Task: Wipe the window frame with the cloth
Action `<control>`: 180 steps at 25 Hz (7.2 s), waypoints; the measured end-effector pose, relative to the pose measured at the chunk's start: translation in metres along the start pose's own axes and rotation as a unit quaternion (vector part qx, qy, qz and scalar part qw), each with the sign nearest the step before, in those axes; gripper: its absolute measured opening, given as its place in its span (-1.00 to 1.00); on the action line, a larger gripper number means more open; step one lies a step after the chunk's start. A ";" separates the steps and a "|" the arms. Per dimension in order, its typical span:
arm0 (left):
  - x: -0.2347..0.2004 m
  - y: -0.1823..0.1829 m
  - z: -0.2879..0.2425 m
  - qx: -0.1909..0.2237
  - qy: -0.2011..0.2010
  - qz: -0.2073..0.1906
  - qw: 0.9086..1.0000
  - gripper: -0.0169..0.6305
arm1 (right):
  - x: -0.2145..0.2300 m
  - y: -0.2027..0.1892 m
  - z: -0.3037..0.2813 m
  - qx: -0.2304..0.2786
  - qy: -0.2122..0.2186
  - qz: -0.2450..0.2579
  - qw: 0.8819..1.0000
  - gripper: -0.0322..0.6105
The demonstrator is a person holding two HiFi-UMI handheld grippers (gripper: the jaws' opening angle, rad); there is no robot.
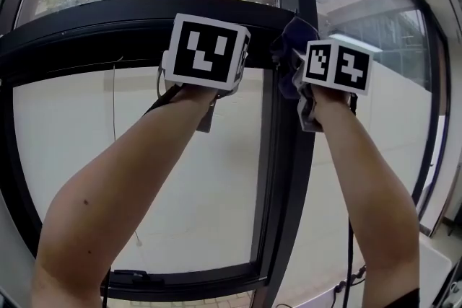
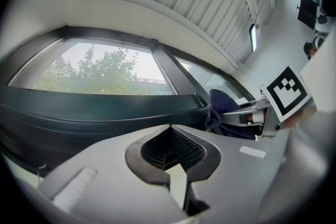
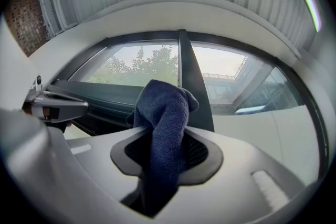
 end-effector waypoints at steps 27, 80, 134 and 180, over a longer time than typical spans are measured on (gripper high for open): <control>0.021 -0.040 -0.001 0.005 -0.039 0.071 0.997 -0.97 | 0.004 -0.046 0.005 -0.037 0.044 0.017 0.998 -0.51; 0.141 -0.380 0.147 -0.149 -0.207 0.209 0.944 -0.97 | -0.025 -0.272 0.109 -0.075 0.019 -0.006 0.997 -0.52; 0.282 -0.572 0.262 -0.301 -0.221 0.255 0.892 -0.97 | -0.063 -0.649 0.293 -0.298 0.023 -0.040 0.953 -0.52; 0.214 -0.612 0.325 -0.340 -0.133 0.260 0.894 -0.97 | -0.153 -0.679 0.305 -0.380 0.167 -0.068 0.907 -0.52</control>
Point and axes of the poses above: the fingertips, and each gripper's own axes: z backward along the fingers, x to its right, y out of its top, the point moved 1 cm from there along z, backward along the fingers, and after that the axes turned 2 degrees about y, right-handed, at the moved point
